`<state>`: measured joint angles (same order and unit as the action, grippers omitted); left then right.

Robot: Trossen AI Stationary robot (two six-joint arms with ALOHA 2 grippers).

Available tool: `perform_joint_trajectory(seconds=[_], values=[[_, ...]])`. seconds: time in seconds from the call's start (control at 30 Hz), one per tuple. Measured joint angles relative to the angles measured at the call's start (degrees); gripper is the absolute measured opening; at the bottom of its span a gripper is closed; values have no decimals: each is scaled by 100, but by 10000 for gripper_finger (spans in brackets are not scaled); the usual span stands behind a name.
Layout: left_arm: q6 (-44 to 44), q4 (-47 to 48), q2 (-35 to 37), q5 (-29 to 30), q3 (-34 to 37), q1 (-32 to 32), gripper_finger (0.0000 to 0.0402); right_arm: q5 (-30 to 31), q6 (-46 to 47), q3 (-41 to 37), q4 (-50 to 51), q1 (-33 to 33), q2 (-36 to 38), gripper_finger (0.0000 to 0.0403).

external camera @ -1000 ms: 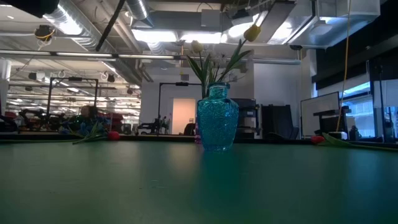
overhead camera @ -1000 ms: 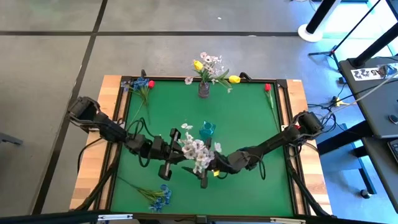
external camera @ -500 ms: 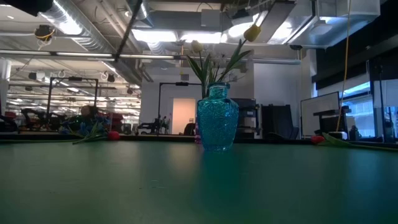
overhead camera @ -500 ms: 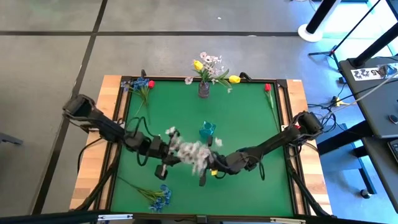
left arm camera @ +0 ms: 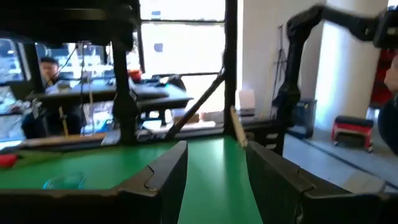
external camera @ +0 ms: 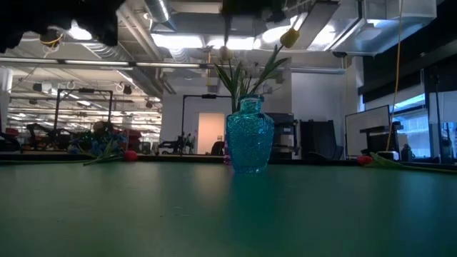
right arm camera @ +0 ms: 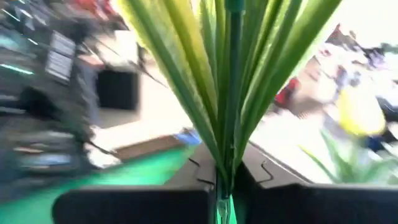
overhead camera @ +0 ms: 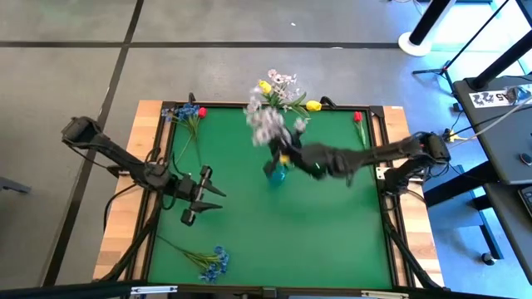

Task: Sort flowers into vase by color
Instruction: Put the white flower into the violet vase

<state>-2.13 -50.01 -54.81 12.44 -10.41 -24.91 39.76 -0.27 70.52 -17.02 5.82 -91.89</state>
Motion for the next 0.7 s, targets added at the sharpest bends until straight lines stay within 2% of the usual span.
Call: perform_joint_trajectory(seconds=[0.13,0.33,0.6,0.7], values=[[4,-58,0,3,235,206,160,-761,199,-12,261,-715,-9,13],[-386,100,0,13,278,611,161,-1500,285,-10,304,-1269,59,21],[-495,131,2,-20,278,1661,160,-2458,292,1,568,-1878,159,16],[-620,165,2,-166,278,2073,160,-2584,299,181,838,-2032,170,22]])
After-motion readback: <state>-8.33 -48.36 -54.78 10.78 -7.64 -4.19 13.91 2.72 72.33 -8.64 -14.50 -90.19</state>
